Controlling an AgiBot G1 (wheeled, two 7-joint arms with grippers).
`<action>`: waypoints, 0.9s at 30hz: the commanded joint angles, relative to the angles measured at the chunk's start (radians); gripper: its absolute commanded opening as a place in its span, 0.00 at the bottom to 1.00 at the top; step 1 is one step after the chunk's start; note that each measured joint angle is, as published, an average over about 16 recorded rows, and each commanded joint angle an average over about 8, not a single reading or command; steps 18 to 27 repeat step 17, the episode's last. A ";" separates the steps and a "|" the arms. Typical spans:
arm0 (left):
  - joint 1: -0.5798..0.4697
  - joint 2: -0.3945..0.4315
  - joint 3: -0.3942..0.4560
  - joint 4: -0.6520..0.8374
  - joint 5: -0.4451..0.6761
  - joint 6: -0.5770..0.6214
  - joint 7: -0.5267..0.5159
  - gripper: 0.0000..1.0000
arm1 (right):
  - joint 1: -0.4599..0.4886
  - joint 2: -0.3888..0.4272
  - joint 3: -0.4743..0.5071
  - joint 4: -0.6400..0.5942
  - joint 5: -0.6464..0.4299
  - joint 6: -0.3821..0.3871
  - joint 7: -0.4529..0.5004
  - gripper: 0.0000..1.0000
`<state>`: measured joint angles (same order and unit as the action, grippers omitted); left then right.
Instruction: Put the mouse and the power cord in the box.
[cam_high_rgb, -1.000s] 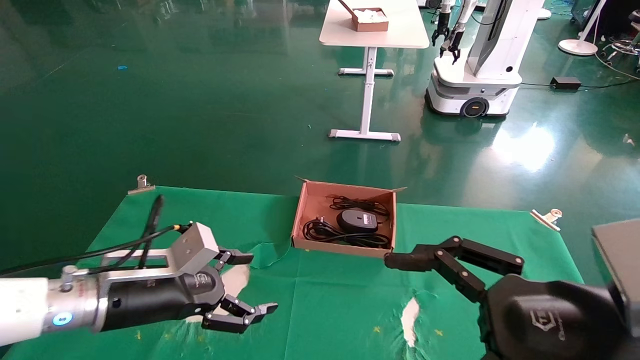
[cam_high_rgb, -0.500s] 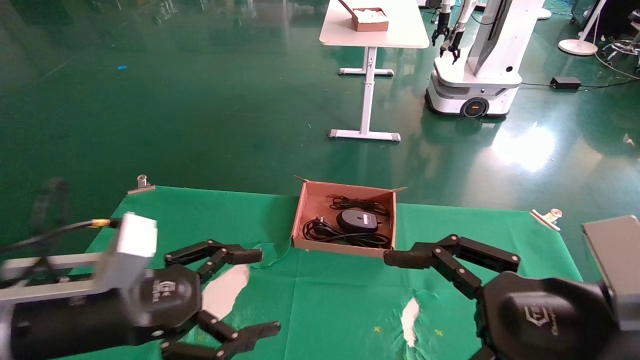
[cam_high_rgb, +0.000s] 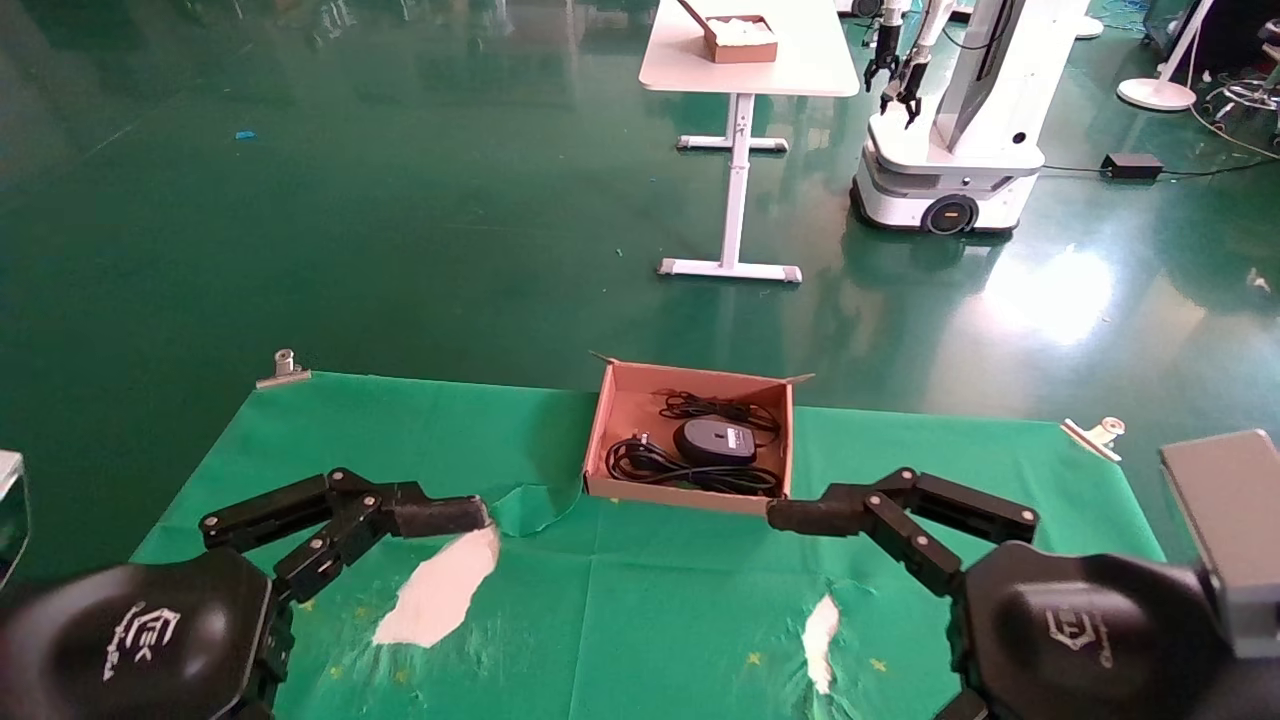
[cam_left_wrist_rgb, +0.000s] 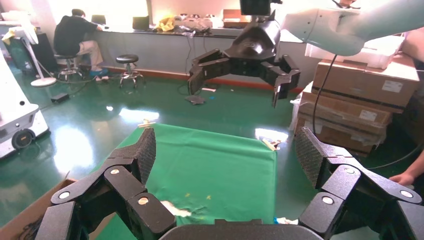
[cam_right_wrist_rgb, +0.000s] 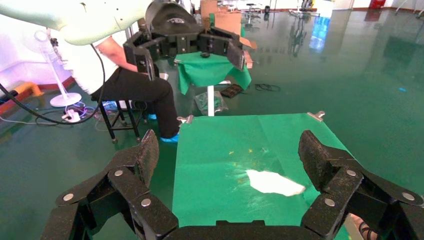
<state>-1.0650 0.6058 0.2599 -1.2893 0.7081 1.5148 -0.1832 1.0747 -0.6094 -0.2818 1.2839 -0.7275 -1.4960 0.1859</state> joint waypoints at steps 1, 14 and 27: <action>0.005 -0.003 -0.009 -0.002 -0.011 0.009 0.002 1.00 | 0.000 0.000 0.000 0.000 0.000 0.000 0.000 1.00; -0.006 0.003 0.014 0.004 0.015 -0.013 -0.004 1.00 | 0.001 -0.001 -0.001 -0.001 -0.001 0.000 0.000 1.00; -0.007 0.004 0.015 0.004 0.017 -0.015 -0.004 1.00 | 0.001 -0.001 -0.001 -0.001 -0.001 0.001 0.000 1.00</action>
